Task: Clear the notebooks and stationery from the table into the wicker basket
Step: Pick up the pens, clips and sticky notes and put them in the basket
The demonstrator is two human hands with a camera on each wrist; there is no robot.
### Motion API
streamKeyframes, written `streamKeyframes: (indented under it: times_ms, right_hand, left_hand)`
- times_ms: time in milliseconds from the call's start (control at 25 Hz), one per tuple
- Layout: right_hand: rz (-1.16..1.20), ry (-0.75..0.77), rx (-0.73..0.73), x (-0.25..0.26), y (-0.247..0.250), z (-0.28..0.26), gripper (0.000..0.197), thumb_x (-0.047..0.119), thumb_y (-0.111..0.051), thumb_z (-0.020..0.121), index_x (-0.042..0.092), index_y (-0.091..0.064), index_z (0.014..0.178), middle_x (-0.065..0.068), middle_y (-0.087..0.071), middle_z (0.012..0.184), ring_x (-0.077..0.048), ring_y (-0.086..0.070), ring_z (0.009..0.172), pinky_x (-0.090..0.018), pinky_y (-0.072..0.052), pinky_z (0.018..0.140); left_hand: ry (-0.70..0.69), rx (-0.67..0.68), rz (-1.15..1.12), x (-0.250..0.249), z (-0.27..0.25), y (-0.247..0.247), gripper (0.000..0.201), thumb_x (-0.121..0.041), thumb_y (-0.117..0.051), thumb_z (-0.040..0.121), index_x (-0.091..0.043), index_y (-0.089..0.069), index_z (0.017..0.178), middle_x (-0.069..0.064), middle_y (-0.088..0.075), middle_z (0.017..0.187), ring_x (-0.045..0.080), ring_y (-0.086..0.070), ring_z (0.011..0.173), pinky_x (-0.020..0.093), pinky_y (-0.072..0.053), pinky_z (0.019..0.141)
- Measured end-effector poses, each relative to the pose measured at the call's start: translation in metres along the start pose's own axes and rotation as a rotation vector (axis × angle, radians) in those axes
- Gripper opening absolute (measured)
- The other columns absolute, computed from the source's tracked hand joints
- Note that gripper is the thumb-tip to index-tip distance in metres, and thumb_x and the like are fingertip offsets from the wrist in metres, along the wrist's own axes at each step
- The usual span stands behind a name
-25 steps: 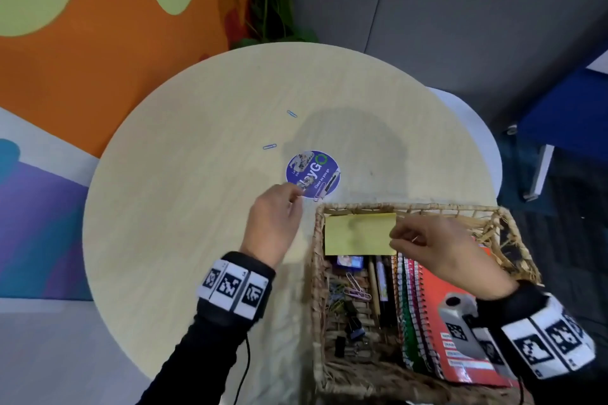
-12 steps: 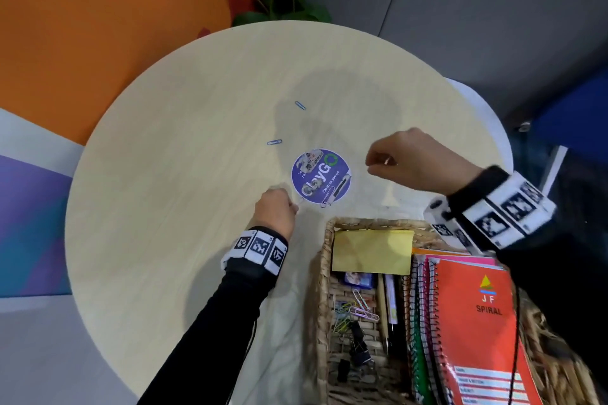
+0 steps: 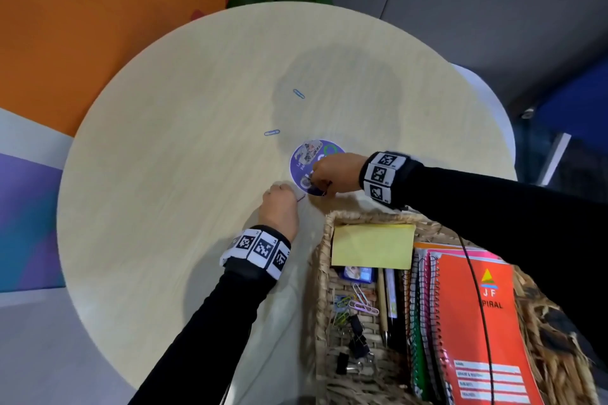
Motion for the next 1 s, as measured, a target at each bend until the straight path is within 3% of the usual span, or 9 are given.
streamKeyframes:
  times_ms: [120,200,320,400,480,560,680,840,1000]
  right_hand:
    - [-0.035,-0.007,0.013,0.000,-0.002,0.000,0.022,0.021,-0.057,0.089,0.006,-0.065,0.103,-0.013,-0.067,0.107,-0.031,-0.062,0.097,-0.032,-0.042,0.070]
    - [-0.038,-0.018,0.026,0.000,-0.001,-0.003,0.015,0.022,-0.058,0.090,0.009,-0.062,0.093,-0.012,-0.064,0.095,-0.028,-0.058,0.088,-0.030,-0.037,0.067]
    - [0.059,-0.065,-0.028,-0.003,0.012,-0.025,0.013,0.017,-0.060,0.088,0.014,-0.051,0.080,-0.007,-0.052,0.084,-0.021,-0.046,0.078,-0.025,-0.031,0.055]
    - [0.175,-0.100,-0.189,-0.006,0.028,-0.054,0.011,0.013,-0.061,0.085,0.015,-0.053,0.078,-0.006,-0.054,0.081,-0.021,-0.046,0.076,-0.025,-0.031,0.055]
    - [0.296,-0.133,-0.358,-0.006,0.038,-0.095,0.003,0.010,-0.063,0.082,0.009,-0.061,0.081,-0.005,-0.056,0.077,-0.021,-0.047,0.073,-0.026,-0.032,0.058]
    - [0.385,-0.161,-0.468,-0.001,0.035,-0.136,0.007,0.011,-0.065,0.080,0.005,-0.064,0.083,-0.001,-0.055,0.072,-0.020,-0.046,0.069,-0.026,-0.033,0.062]
    - [0.450,-0.202,-0.552,0.018,0.010,-0.191,0.006,0.012,-0.069,0.078,0.008,-0.064,0.080,0.006,-0.053,0.066,-0.016,-0.048,0.066,-0.026,-0.035,0.061]
    - [0.573,-0.227,-0.513,0.044,-0.037,-0.222,0.009,0.015,-0.072,0.076,0.015,-0.064,0.078,0.013,-0.054,0.064,-0.010,-0.054,0.065,-0.019,-0.039,0.058]
    - [0.592,-0.221,-0.409,0.066,-0.072,-0.211,0.009,0.014,-0.071,0.078,0.013,-0.067,0.086,0.001,-0.065,0.073,-0.014,-0.058,0.070,-0.023,-0.041,0.061]
  left_hand:
    - [-0.054,-0.057,-0.170,-0.004,-0.022,0.019,0.015,-0.009,-0.052,0.092,0.001,-0.058,0.102,0.019,-0.064,0.105,0.033,-0.061,0.096,0.037,-0.048,0.080]
    - [-0.085,-0.204,-0.342,-0.008,-0.044,0.038,0.007,-0.012,-0.058,0.090,-0.005,-0.059,0.092,0.013,-0.067,0.091,0.029,-0.064,0.085,0.037,-0.048,0.076]
    - [-0.324,-0.328,-0.540,-0.029,-0.092,0.062,0.007,-0.006,-0.065,0.083,-0.012,-0.063,0.083,0.000,-0.069,0.077,0.015,-0.063,0.071,0.026,-0.048,0.070]
    - [-0.595,-0.191,-0.412,-0.052,-0.125,0.056,0.016,0.000,-0.066,0.078,-0.014,-0.069,0.083,-0.001,-0.072,0.078,0.012,-0.063,0.072,0.022,-0.049,0.070]
    - [-0.799,-0.029,0.024,-0.078,-0.153,0.034,0.025,0.002,-0.066,0.075,-0.018,-0.072,0.089,-0.002,-0.073,0.086,0.017,-0.063,0.083,0.030,-0.053,0.073]
    - [-0.781,0.150,0.399,-0.088,-0.164,0.008,0.023,-0.001,-0.061,0.082,-0.015,-0.068,0.100,0.002,-0.069,0.104,0.024,-0.055,0.104,0.039,-0.047,0.083]
    - [-0.644,0.357,0.623,-0.090,-0.170,-0.015,0.022,-0.007,-0.048,0.093,-0.008,-0.062,0.110,0.009,-0.060,0.122,0.029,-0.042,0.121,0.044,-0.034,0.100]
    - [-0.606,0.378,0.783,-0.089,-0.172,-0.025,0.025,-0.015,-0.046,0.096,-0.010,-0.062,0.115,0.009,-0.060,0.124,0.029,-0.043,0.120,0.043,-0.031,0.102]
    - [-0.627,0.283,0.746,-0.094,-0.173,-0.012,0.024,-0.009,-0.049,0.093,-0.010,-0.063,0.113,0.008,-0.064,0.118,0.029,-0.047,0.118,0.043,-0.037,0.097]
Point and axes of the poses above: each hand's wrist, its own z-axis towards the middle knuckle, its own y-axis out of the back of the hand, x = y × z, the point moved 3 cm from there along z, towards the middle knuckle
